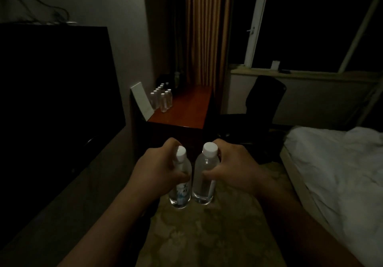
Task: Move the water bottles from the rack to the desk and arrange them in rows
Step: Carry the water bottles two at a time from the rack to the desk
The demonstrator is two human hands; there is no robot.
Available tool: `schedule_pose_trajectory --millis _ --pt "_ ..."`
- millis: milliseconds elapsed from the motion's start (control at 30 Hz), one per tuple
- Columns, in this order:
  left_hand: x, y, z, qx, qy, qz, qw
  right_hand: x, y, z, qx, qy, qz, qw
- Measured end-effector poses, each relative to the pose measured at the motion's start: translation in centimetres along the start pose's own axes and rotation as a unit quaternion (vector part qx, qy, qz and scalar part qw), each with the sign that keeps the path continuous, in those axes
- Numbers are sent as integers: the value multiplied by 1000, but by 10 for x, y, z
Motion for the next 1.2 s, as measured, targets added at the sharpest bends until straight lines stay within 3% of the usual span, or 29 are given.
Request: schedule_pose_trajectory --millis 433,833,1200 --pt "-42 -298 85 -48 25 -7 999 132 -269 -76 16 -32 22 999" --pt "-80 -585 179 30 -33 -109 993 259 -581 -160 -79 -10 -28 996" --pt "-199 -783 231 100 -99 -208 968 329 -834 -125 -148 -1 -72 986"
Point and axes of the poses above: each hand's wrist, its own y-axis away from the middle knuckle, its own z-axis out of the palm, x = y × z, the point moved 1 cm from there along -y, towards the middle knuckle, and after that the axes turned 6 degrees about z, right-handed, at the moved point
